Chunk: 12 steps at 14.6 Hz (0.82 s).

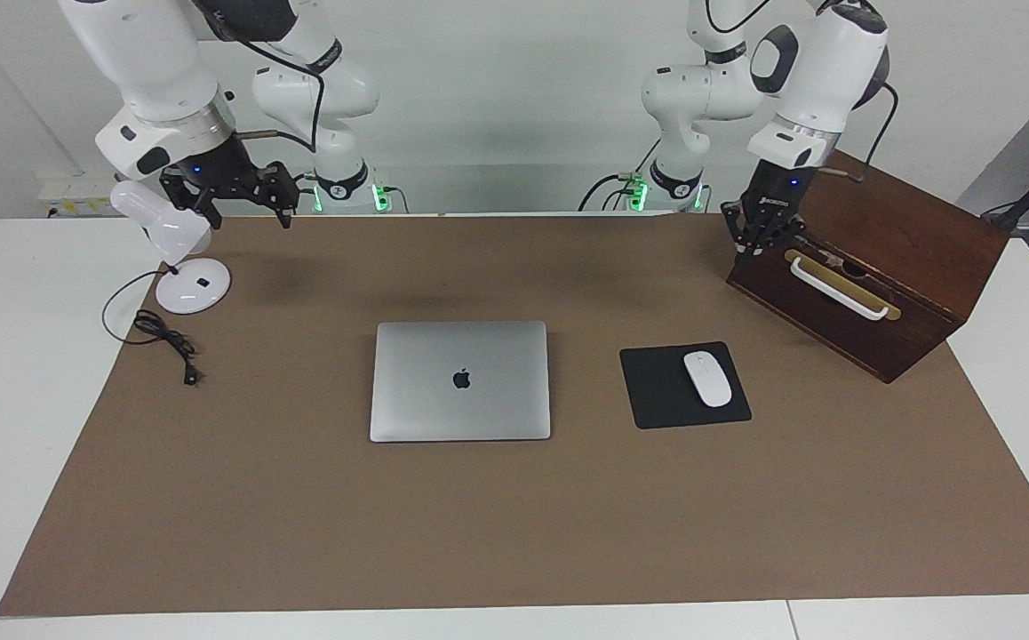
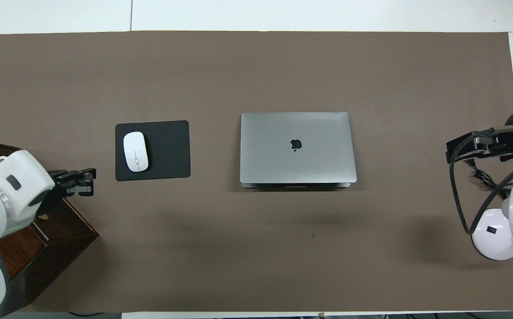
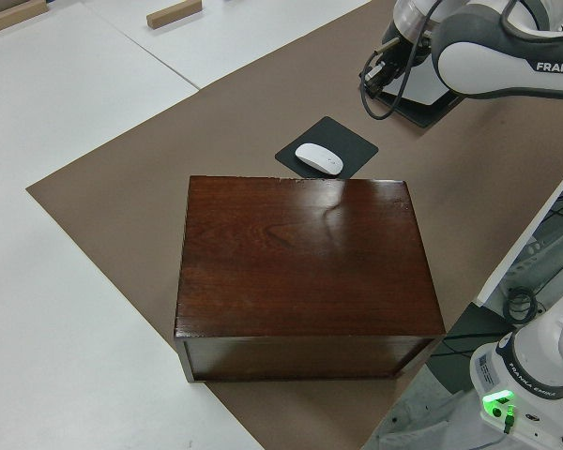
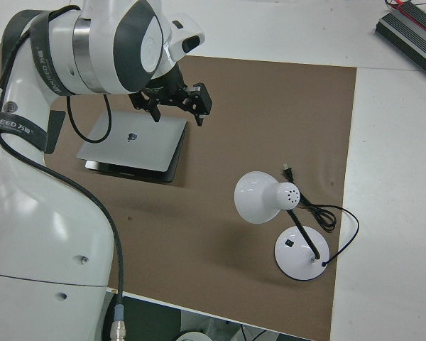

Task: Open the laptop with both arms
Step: 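Move the left gripper to the laptop's near edge while the right gripper approaches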

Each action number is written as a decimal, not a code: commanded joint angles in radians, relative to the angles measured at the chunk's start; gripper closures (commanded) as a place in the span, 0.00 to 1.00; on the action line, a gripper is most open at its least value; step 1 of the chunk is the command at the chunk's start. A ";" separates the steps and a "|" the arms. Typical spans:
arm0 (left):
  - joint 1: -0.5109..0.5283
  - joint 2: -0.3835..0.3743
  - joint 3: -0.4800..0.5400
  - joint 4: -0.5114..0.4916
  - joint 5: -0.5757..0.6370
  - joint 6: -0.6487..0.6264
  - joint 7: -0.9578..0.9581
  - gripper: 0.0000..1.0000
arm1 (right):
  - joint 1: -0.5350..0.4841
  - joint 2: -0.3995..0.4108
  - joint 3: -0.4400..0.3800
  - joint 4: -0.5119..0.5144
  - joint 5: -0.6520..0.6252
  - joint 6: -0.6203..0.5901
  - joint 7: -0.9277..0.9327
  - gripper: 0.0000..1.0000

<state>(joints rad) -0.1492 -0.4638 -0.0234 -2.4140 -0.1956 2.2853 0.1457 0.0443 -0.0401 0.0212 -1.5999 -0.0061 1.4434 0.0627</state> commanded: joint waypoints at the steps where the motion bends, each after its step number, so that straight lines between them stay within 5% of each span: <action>1: -0.073 -0.108 0.011 -0.160 -0.016 0.132 0.017 1.00 | 0.011 -0.034 -0.001 -0.046 0.015 0.028 -0.027 0.04; 6: -0.213 -0.133 0.011 -0.315 -0.018 0.371 0.017 1.00 | 0.019 -0.053 -0.003 -0.089 0.015 0.037 -0.041 0.04; 12: -0.360 -0.069 0.011 -0.388 -0.018 0.607 0.017 1.00 | 0.040 -0.075 -0.001 -0.123 0.015 0.058 -0.038 0.04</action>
<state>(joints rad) -0.4573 -0.5553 -0.0253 -2.7579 -0.1966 2.7866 0.1457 0.0718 -0.0764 0.0216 -1.6681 -0.0059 1.4665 0.0509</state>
